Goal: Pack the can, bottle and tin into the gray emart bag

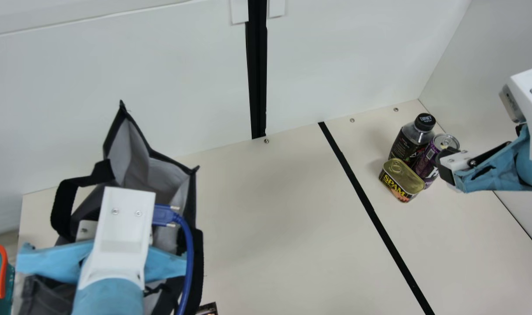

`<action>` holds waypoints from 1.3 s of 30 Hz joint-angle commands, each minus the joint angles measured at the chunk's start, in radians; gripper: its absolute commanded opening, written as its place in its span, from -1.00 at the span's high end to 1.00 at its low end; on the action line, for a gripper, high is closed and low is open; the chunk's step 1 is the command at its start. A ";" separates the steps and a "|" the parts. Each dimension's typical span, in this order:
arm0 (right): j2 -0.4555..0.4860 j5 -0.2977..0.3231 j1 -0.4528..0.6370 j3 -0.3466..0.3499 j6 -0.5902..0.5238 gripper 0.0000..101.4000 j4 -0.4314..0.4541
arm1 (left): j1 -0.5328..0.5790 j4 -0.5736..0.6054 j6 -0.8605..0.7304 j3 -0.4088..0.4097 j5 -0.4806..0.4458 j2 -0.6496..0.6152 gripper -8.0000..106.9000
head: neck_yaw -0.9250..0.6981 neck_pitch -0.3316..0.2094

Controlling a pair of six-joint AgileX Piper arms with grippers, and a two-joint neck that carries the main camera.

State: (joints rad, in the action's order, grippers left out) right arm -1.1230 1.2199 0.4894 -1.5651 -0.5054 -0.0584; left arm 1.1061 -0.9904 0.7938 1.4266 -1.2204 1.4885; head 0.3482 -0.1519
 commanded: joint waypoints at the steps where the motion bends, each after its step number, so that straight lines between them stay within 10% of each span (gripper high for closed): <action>1: 0.000 0.000 0.000 0.000 0.000 -0.79 0.000 | 0.010 0.010 0.008 0.005 0.000 0.009 0.68 | 0.001 -0.023; 27: 0.000 0.000 0.000 0.000 0.000 -0.79 0.000 | 0.078 0.125 0.105 0.078 0.004 0.080 0.68 | 0.001 -0.023; 39: 0.000 0.000 0.000 0.000 0.000 -0.79 0.000 | -0.014 0.288 0.119 0.033 0.161 0.050 0.68 | 0.001 -0.023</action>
State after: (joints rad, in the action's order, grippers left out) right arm -1.1230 1.2199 0.4894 -1.5651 -0.5054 -0.0584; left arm 1.1021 -0.7280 0.9134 1.4617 -1.0874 1.5411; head 0.3482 -0.1519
